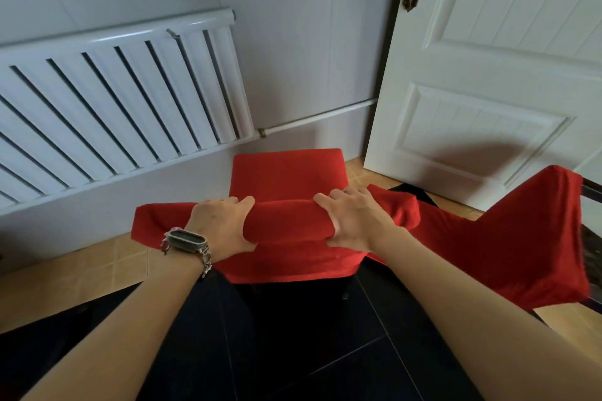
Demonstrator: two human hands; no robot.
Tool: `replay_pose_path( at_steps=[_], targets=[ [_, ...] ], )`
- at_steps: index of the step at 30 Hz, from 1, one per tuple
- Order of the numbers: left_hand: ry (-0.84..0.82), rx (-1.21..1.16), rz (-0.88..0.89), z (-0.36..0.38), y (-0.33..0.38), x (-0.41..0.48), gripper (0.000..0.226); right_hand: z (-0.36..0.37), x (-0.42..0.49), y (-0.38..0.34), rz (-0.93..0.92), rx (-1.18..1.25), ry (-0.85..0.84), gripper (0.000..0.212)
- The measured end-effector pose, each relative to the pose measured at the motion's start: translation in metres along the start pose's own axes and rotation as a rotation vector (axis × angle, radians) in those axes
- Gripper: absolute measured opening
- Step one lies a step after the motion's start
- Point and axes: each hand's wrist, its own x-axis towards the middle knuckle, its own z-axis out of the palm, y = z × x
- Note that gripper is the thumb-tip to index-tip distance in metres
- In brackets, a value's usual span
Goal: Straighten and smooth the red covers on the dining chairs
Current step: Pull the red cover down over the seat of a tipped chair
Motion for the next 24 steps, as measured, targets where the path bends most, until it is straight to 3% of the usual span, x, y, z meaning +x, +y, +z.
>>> replay_pose_path(
  at_steps=[4, 11, 19, 24],
  targets=[
    [0.025, -0.007, -0.033, 0.005, 0.013, -0.015, 0.067, -0.001, -0.004, 0.007, -0.022, -0.025, -0.012, 0.074],
    [-0.038, -0.075, -0.118, 0.003, 0.023, -0.018, 0.075, 0.002, -0.007, -0.006, 0.108, -0.049, -0.007, 0.079],
    [0.007, -0.131, -0.270, 0.005, 0.044, -0.034, 0.075, 0.012, -0.023, -0.028, 0.289, -0.019, 0.137, 0.075],
    [-0.068, -0.281, -0.305, -0.007, 0.061, -0.062, 0.080, -0.004, -0.038, -0.050, 0.375, 0.098, -0.048, 0.088]
  ],
)
